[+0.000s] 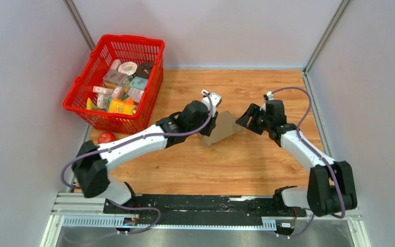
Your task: Fold the paper box
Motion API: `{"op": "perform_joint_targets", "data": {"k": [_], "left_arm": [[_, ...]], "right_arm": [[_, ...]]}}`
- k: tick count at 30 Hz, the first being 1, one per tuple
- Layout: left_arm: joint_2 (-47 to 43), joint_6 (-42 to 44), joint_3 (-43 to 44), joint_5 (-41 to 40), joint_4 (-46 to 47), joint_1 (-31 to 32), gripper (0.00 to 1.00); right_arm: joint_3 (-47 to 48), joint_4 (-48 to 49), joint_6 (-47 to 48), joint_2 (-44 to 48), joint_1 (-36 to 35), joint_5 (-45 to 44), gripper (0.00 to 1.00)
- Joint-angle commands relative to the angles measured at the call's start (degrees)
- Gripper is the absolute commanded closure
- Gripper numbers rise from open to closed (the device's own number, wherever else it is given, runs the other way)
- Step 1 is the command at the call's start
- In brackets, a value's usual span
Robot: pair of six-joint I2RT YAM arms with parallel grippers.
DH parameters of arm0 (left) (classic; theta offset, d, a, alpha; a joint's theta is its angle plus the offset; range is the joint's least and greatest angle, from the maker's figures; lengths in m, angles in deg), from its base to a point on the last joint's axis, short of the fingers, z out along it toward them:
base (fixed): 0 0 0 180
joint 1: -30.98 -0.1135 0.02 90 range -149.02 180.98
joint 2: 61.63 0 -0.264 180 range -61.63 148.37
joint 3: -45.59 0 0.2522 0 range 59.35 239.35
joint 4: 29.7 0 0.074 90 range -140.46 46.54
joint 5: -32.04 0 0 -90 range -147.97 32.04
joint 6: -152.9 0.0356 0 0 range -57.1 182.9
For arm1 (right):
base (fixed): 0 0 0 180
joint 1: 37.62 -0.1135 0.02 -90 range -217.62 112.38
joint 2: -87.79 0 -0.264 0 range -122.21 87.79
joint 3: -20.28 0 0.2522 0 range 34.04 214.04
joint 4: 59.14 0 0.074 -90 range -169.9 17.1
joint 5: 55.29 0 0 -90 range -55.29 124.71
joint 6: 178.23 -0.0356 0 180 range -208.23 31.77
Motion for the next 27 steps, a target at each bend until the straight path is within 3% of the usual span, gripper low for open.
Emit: {"op": "perform_joint_targets", "data": {"k": [1, 5, 8, 17, 22, 27], "left_arm": [[12.41, 0.54, 9.6, 5.32, -1.66, -3.93, 0.71], [24.53, 3.35, 17.6, 4.1, -5.0, -4.91, 0.76], [27.54, 4.14, 19.2, 4.0, -5.71, -4.99, 0.78], [30.54, 3.44, 17.27, 4.18, -4.57, -5.35, 0.79], [29.14, 3.35, 15.25, 4.27, -3.77, -5.43, 0.8], [27.38, 3.79, 15.42, 5.93, -3.69, -6.14, 0.79]], "right_arm": [[4.66, 4.24, 4.32, -6.78, 0.7, 3.57, 0.41], [6.69, 2.57, 6.52, -10.4, 0.7, 2.59, 0.42], [7.13, 0.81, 7.23, -11.99, 0.7, 2.34, 0.4], [5.55, -1.21, 8.37, -9.35, 0.87, -1.8, 0.33], [10.62, 1.34, 12.14, -15.48, 1.57, 5.3, 0.27], [16.53, 2.23, 18.9, -22.53, 2.1, 11.11, 0.34]]}}
